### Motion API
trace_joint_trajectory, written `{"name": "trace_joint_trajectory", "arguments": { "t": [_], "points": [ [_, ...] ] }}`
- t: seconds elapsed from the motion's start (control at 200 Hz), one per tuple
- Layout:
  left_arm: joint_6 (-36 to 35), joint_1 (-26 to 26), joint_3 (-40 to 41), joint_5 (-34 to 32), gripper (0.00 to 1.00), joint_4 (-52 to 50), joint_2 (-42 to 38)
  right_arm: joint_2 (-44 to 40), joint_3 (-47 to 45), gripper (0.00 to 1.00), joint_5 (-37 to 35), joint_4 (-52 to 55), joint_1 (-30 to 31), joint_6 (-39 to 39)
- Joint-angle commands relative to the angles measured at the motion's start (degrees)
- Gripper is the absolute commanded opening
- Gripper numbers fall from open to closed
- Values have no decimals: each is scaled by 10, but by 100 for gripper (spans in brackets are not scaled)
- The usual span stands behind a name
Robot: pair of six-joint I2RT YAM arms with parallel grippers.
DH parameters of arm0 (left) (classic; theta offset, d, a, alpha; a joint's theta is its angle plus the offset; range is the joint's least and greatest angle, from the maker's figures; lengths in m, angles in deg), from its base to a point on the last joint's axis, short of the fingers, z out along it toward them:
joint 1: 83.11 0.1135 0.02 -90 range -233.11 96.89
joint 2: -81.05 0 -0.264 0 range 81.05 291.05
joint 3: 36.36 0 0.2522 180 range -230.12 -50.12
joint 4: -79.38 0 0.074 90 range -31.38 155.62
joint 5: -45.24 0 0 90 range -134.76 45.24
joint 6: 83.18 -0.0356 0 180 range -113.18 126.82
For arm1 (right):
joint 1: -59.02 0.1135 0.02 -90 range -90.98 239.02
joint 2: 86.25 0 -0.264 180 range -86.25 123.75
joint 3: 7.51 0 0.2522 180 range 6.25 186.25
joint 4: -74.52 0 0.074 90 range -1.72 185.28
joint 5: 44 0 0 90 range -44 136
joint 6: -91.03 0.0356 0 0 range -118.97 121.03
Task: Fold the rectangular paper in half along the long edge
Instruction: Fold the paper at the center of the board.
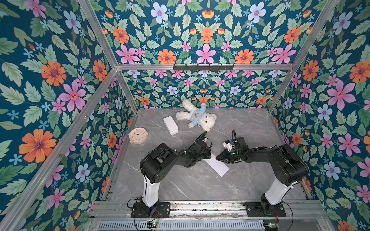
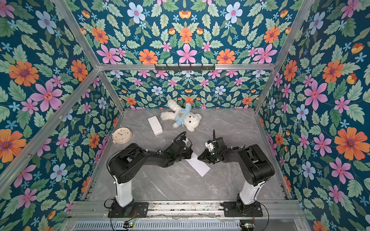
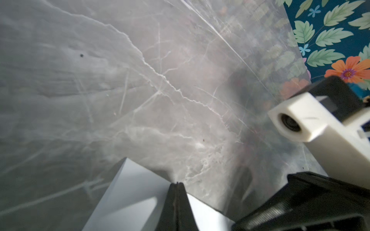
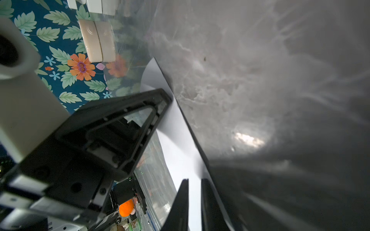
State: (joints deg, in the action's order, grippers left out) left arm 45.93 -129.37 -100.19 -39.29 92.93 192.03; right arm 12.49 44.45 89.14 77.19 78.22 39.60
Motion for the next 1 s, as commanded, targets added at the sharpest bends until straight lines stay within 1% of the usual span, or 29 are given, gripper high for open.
{"name": "trace_joint_trajectory", "arguments": {
  "t": [0.0, 0.08, 0.135, 0.155, 0.24, 0.345, 0.425, 0.51, 0.62, 0.7, 0.78, 0.85, 0.945, 0.995],
  "points": [
    [6, 6, 4, -29, 0, -70, 5, -17, -11, 16, -11, 32, 0, -7],
    [4, 6, 1, -30, 0, -72, 9, -30, -25, 16, -16, 50, 0, -7],
    [6, 6, 0, -31, 0, -72, 11, -33, -35, 13, -30, 68, -1, -7],
    [7, 6, 0, -32, 0, -71, 12, -55, -39, 12, -37, 77, -1, -6],
    [9, 7, 3, -37, 0, -68, 12, -76, -59, 8, -55, 109, -8, -3],
    [8, 7, 4, -39, 0, -68, 11, -110, -96, 2, -77, 121, -23, 16],
    [8, 8, 5, -38, 0, -66, 12, -142, -112, 1, -105, 150, -29, 19],
    [4, 8, 6, -37, 0, -64, 10, -183, -114, 0, -132, 194, -30, 9],
    [3, 8, 6, -35, 0, -60, 10, -245, -99, 0, -128, 213, -28, -21],
    [2, 8, 5, -30, 0, -55, 13, -270, -74, 1, -122, 216, -29, -31],
    [3, 8, 3, -28, 0, -54, 14, -267, -38, 2, -106, 215, -25, -38],
    [1, 8, 3, -30, 0, -55, 13, -246, -11, 3, -95, 198, -16, -38],
    [0, 8, 5, -28, 0, -48, 12, -187, 35, 3, -89, 174, 4, -40],
    [-3, 8, 4, -22, 0, -44, 13, -147, 59, 3, -69, 156, 10, -33]
  ]
}}
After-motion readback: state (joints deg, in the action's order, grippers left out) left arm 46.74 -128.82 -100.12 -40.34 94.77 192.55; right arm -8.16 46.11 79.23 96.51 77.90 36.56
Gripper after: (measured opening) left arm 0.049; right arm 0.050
